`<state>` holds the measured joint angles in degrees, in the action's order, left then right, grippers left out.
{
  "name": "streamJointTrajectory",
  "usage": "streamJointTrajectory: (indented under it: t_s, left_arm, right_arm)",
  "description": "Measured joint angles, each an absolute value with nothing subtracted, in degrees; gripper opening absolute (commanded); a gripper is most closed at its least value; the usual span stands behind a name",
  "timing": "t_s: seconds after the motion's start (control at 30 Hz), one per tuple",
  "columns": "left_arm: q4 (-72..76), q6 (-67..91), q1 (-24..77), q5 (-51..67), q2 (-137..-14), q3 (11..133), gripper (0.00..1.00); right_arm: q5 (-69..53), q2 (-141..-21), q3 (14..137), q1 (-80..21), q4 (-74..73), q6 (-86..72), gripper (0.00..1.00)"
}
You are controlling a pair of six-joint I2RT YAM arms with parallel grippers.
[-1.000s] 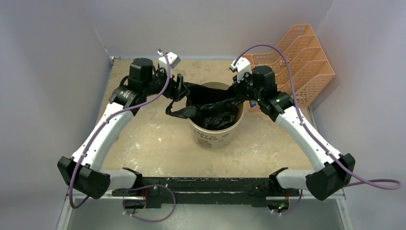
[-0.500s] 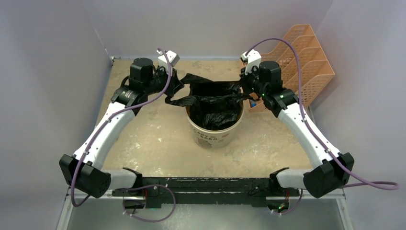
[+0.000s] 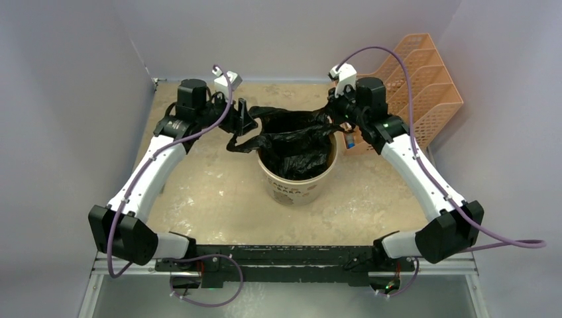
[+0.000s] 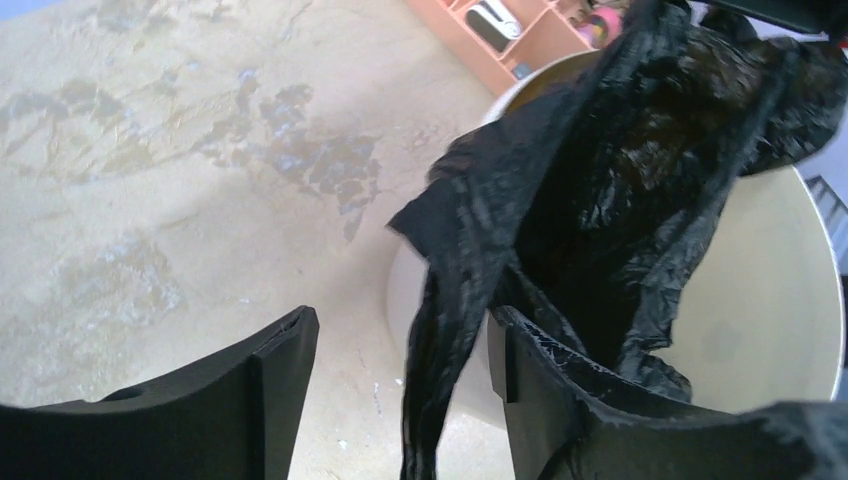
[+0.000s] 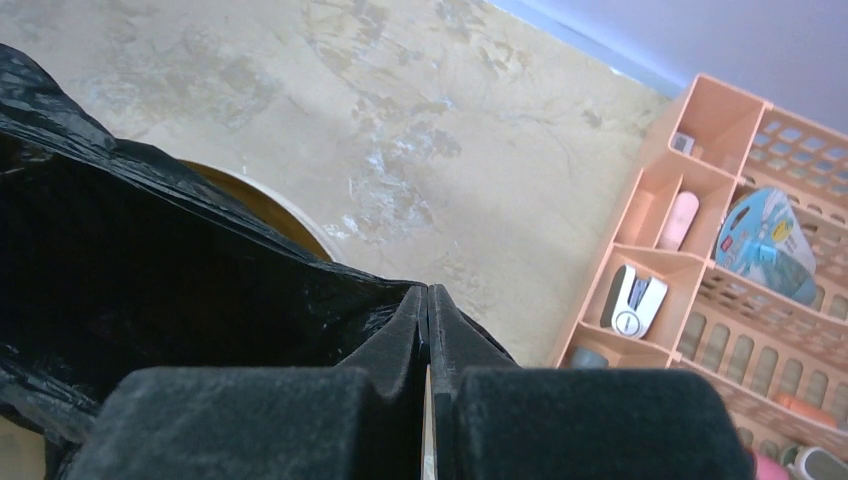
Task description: Put the trash bags into the trash bin
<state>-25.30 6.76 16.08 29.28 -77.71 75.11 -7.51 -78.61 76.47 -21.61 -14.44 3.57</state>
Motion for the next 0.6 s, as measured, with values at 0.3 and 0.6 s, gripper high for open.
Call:
streamJointTrajectory:
  t_s: [0.3, 0.6]
  left_arm:
    - [-23.8, -4.1, 16.1, 35.1, -70.3, 76.1, 0.8]
    - [-22.7, -17.1, 18.9, 37.1, -70.1, 79.1, 0.82]
  right_arm:
    - [-12.2, -78.6, 79.1, -21.6, -16.9, 6.3, 0.0]
    - [-14.7, -78.6, 79.2, -21.6, -18.3, 7.1, 0.0]
